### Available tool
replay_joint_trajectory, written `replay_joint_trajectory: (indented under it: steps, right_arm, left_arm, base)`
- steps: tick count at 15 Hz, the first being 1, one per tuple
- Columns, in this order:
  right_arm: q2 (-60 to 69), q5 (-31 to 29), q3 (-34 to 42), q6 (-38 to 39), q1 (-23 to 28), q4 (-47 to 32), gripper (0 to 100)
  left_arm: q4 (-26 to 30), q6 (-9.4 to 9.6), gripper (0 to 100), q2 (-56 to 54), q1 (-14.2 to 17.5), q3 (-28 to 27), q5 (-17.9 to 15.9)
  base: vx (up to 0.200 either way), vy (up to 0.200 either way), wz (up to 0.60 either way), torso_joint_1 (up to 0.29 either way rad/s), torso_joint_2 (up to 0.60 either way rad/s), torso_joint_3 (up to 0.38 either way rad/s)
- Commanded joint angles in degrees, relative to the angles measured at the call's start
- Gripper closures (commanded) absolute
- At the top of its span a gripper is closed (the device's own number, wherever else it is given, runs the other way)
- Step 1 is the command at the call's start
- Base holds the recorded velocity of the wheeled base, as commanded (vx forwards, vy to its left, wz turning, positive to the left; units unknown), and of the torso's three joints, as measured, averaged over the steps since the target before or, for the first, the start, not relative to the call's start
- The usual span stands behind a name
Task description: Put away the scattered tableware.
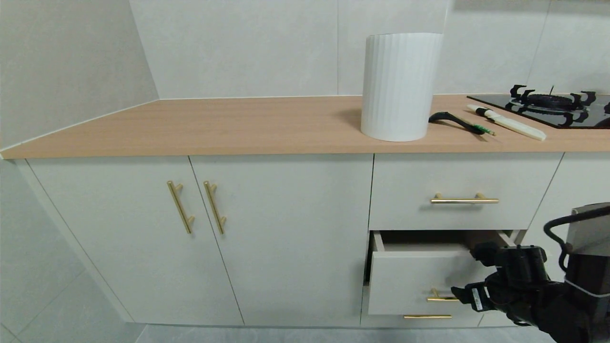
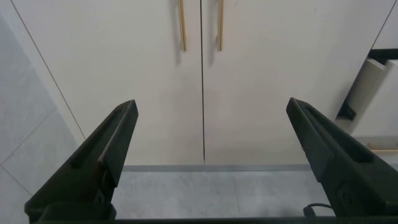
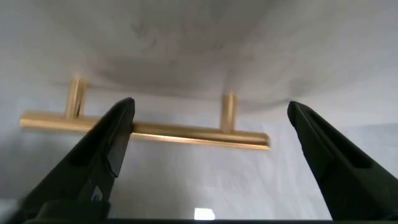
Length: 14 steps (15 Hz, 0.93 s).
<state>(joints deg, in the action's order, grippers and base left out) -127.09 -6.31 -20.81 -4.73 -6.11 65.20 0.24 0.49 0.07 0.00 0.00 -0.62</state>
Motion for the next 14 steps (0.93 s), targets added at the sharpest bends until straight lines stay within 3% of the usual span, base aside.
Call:
replay_joint_trajectory:
  steps: [1,4,5,7,8,14]
  right_arm:
    - [12.74,0.51,1.12,-0.54,0.04,-4.81,0]
    - [22.67,2.36,-1.60,-0.46,0.04,-14.39,0]
    - [27.59,4.38,-4.50,-0.10,-0.04,-22.74,0]
    - [30.06,5.96,-7.93,1.13,0.04,-28.98,0]
    - [30.58,6.58,-13.47,4.99,-0.13,-35.22,0]
    - [24.87,5.70,-17.07,9.12,-4.09,-37.51,0]
  left_arm:
    - [0.02,-0.05,0,0.01,0.00,0.00,0.01]
    - [0.02,-0.05,0,0.01,0.00,0.00,0.01]
    - [0.02,-0.05,0,0.01,0.00,0.00,0.01]
    - [0.02,-0.05,0,0.01,0.00,0.00,0.01]
    - [0.02,-0.05,0,0.01,0.00,0.00,0.01]
    - [0.02,0.04,0,0.01,0.00,0.00,0.01]
  base:
    - [0.000,0.000,0.00,0.000,0.00,0.000]
    - [0.000,0.000,0.00,0.000,0.00,0.000]
    - [0.000,0.000,0.00,0.000,0.00,0.000]
    - [0.000,0.000,0.00,0.000,0.00,0.000]
    - [0.000,0.000,0.00,0.000,0.00,0.000]
    - [0.000,0.000,0.00,0.000,0.00,0.000]
